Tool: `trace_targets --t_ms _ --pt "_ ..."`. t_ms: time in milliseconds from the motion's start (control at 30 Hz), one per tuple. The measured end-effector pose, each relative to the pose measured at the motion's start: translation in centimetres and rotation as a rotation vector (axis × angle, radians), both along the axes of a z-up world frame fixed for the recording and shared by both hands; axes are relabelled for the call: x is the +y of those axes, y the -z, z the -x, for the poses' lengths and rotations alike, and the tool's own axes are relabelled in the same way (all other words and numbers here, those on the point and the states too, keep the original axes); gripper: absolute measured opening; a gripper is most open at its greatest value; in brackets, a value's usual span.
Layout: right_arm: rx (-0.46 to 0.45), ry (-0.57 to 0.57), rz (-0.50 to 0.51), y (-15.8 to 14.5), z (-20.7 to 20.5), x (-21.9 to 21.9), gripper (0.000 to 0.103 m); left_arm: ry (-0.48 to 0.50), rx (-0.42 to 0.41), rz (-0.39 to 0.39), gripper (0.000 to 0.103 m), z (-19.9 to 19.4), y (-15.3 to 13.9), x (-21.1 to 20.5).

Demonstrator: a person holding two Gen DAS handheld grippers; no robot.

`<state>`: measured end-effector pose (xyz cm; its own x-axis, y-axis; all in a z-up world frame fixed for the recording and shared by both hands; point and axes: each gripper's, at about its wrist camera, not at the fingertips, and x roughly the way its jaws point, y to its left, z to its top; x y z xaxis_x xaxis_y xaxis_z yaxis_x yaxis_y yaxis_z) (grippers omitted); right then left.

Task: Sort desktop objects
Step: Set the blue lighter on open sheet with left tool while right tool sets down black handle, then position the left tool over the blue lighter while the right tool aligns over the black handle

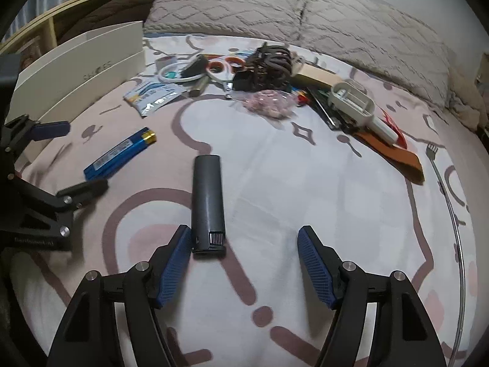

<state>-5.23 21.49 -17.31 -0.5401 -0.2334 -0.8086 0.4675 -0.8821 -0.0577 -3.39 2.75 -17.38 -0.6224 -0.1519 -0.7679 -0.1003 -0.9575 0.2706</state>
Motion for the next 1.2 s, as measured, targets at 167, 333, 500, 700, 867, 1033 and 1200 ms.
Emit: trace_targets --t_ms 167,333,500,700,867,1033,1200 --pt "-0.017 0.06 0.008 0.1 0.8 1.4 0.073 -0.034 0.001 0.021 0.103 0.5 -0.2 -1.3" --pt "-0.039 0.133 0.024 0.3 2.0 2.8 0.084 -0.088 0.022 0.075 0.103 1.1 -0.1 -2.2" --pt "-0.05 0.179 0.033 0.4 2.9 3.7 0.084 -0.102 0.026 0.076 0.103 2.0 0.1 -2.4" --pt "-0.06 0.216 0.047 0.6 4.4 4.3 0.086 -0.133 0.01 0.027 0.103 2.7 0.1 -3.0" --pt "-0.071 0.231 0.055 0.8 4.9 4.7 0.093 -0.169 -0.035 -0.088 0.103 2.5 0.1 -4.0" --pt "-0.041 0.212 0.039 0.5 4.2 4.4 0.093 -0.16 -0.068 -0.197 0.103 2.1 0.2 -3.9" --pt "-0.013 0.135 0.02 0.1 2.8 2.7 0.103 -0.132 -0.08 -0.223 0.103 1.8 0.4 -2.6"
